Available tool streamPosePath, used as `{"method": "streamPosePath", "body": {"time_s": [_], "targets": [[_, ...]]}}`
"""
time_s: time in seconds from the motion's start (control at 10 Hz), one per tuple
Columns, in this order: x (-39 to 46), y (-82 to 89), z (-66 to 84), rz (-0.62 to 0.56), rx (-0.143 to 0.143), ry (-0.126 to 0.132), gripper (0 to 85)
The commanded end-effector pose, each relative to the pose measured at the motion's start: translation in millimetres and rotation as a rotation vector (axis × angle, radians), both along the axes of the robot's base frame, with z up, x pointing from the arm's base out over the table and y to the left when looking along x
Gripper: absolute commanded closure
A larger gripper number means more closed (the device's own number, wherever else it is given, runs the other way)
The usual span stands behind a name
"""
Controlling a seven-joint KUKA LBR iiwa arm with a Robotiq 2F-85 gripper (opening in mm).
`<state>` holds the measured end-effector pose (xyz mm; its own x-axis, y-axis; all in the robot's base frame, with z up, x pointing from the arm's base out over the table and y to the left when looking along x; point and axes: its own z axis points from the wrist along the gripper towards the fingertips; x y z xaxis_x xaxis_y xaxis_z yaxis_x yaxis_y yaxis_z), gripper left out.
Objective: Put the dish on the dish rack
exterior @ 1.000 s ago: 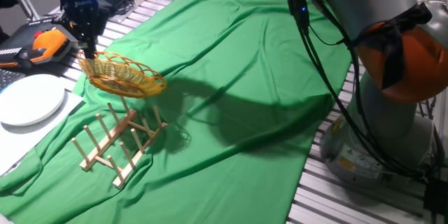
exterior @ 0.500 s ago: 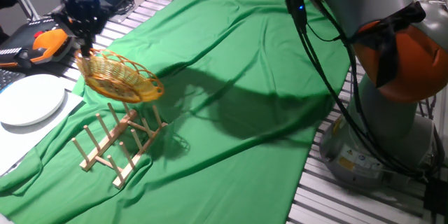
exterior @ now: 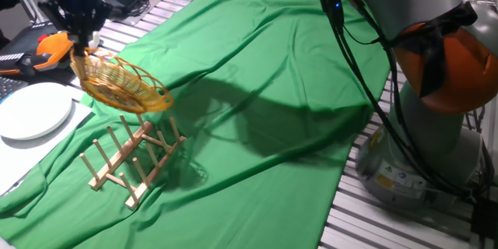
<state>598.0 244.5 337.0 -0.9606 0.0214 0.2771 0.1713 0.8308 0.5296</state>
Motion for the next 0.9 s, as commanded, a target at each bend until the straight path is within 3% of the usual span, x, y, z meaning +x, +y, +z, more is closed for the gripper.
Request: {"method": "streamPosePath", "body": {"time_s": [0.0, 0.2, 0.4, 0.8], "targets": [[0.7, -2.2, -8.5, 0.002, 0.014, -0.007, 85.0], [-4.6, -2.7, -28.5, -0.013, 0.028, -0.03, 85.0], [-8.7, -4.7, -36.1, -0.015, 0.041, -0.04, 85.0], [-8.0, -13.0, -53.2, -0.015, 0.082, -0.065, 85.0]]}}
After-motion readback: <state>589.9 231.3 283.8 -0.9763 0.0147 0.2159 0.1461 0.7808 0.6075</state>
